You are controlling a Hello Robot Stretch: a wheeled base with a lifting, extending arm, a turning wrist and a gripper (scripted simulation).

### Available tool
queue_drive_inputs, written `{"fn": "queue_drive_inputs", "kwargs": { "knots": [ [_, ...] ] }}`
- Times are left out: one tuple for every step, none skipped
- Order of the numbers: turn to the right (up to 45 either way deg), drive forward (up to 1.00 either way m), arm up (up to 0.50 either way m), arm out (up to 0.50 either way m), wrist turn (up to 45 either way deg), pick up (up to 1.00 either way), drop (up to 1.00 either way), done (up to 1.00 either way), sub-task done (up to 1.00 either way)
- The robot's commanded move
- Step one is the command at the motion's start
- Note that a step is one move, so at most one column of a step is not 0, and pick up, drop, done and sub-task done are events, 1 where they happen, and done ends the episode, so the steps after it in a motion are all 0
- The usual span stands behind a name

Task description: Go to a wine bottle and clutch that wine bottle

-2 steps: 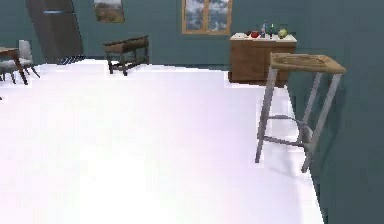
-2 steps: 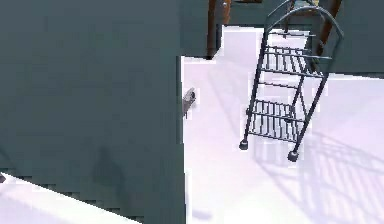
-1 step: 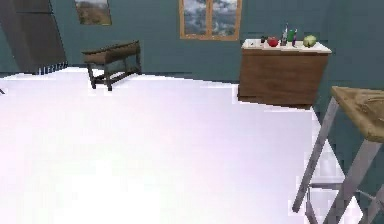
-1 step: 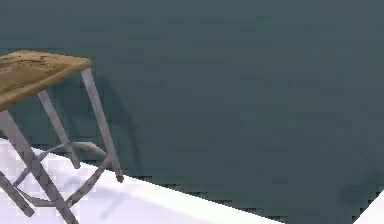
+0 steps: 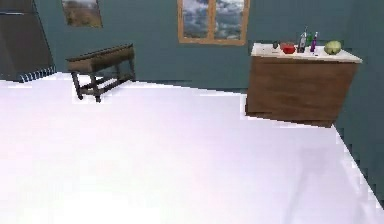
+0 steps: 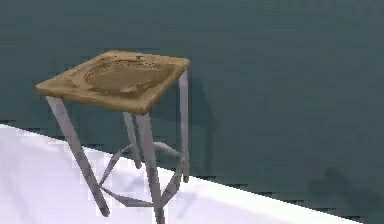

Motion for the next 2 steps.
{"fn": "queue_drive_inputs", "kwargs": {
  "knots": [
    [15.0,0.0,0.0,0.0,0.0,0.0,0.0,0.0,0.0],
    [0.0,1.0,0.0,0.0,0.0,0.0,0.0,0.0,0.0]
  ]
}}
